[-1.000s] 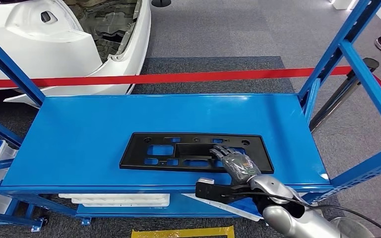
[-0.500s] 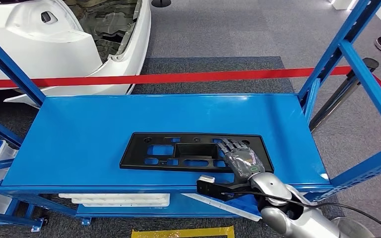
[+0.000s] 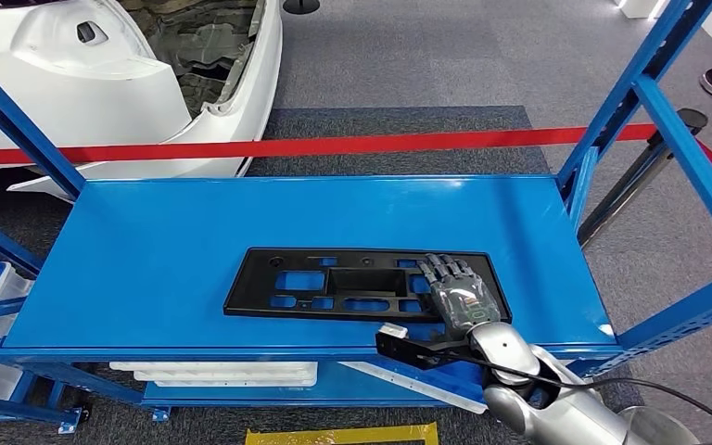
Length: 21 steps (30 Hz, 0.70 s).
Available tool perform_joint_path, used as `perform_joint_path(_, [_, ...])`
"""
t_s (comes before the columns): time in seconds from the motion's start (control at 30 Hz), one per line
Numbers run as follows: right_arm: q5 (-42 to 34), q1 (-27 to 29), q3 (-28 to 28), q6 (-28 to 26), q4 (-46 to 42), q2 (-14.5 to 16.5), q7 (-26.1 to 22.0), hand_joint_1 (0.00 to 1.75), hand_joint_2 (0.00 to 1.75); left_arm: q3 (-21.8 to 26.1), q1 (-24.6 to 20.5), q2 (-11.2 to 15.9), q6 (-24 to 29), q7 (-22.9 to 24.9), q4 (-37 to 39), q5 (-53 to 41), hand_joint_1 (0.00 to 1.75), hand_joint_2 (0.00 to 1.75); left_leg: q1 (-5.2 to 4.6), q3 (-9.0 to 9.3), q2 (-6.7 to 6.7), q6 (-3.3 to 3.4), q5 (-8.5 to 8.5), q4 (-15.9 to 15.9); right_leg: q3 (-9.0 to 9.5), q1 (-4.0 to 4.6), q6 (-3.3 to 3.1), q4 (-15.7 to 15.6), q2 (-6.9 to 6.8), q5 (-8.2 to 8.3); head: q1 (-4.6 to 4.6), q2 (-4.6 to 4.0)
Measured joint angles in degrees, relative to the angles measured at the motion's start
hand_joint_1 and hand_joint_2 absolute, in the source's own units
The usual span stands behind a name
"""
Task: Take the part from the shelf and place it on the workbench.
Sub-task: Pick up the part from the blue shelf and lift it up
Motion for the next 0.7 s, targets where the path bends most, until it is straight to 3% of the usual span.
perform_joint_path(0.13, [1.7,0.0,0.0,-2.1,1.2,0.3,0.4,0.0,1.75,0.2,0.0,0.0,0.0,0.0,0.0,-0.1,0.0,0.0,0.01,0.1,0.0,0.0,0.0,0.0,0.08,0.0,0.0,0.0,0.0,0.0,0.01,0.0])
perform_joint_path(0.43, [8.1,1.0,-1.6,-13.0,6.2,1.8,-0.4,0.0,1.75,0.7,0.1,-0.2,0.8,0.0,0.0,-0.2,0.0,0.0,0.03,0.13,0.0,0.0,0.0,0.0,0.14,0.0,0.0,0.0,-0.01,0.0,0.01,0.0])
perform_joint_path(0.7, [9.6,1.3,-3.2,-15.6,8.2,3.1,-0.6,0.0,1.75,0.8,0.1,-0.3,1.3,0.0,0.0,0.0,0.0,0.0,0.03,0.13,0.0,0.0,0.0,0.0,0.14,-0.02,0.0,0.0,-0.01,0.0,0.01,0.0])
